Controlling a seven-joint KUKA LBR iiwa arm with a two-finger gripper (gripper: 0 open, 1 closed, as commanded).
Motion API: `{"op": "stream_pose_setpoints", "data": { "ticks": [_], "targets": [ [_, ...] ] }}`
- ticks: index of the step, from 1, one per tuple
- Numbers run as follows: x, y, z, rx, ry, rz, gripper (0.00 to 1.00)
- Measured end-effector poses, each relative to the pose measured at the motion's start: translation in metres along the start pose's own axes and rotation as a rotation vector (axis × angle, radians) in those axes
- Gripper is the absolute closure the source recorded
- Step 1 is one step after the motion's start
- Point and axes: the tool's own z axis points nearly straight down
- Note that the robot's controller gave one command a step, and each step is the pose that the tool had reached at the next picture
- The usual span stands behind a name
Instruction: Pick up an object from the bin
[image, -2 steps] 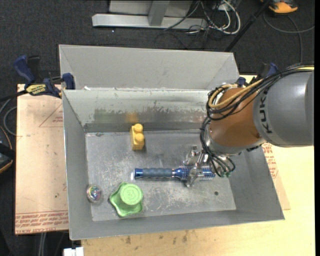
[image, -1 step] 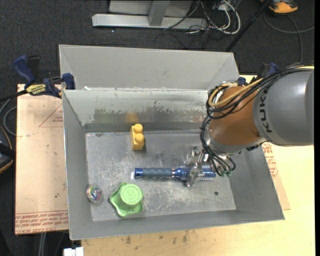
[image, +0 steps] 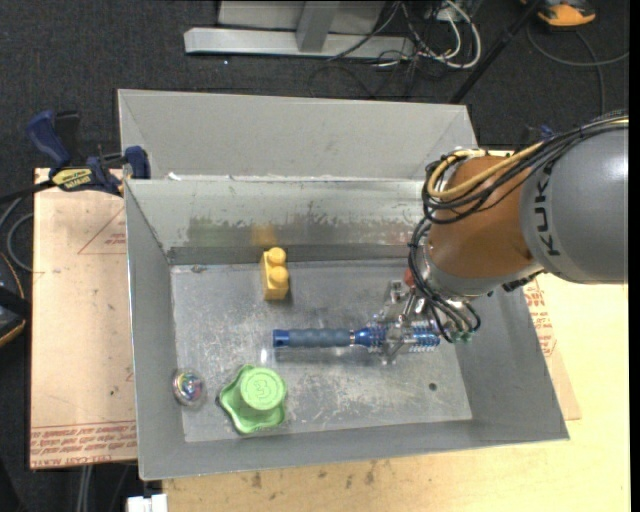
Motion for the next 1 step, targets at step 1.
{"op": "stream_pose_setpoints", "data": {
  "ticks": [1],
  "targets": [
    [-0.0021, 0.0004, -0.0808, 0.001, -0.006, 0.0, 1.0]
  ]
}}
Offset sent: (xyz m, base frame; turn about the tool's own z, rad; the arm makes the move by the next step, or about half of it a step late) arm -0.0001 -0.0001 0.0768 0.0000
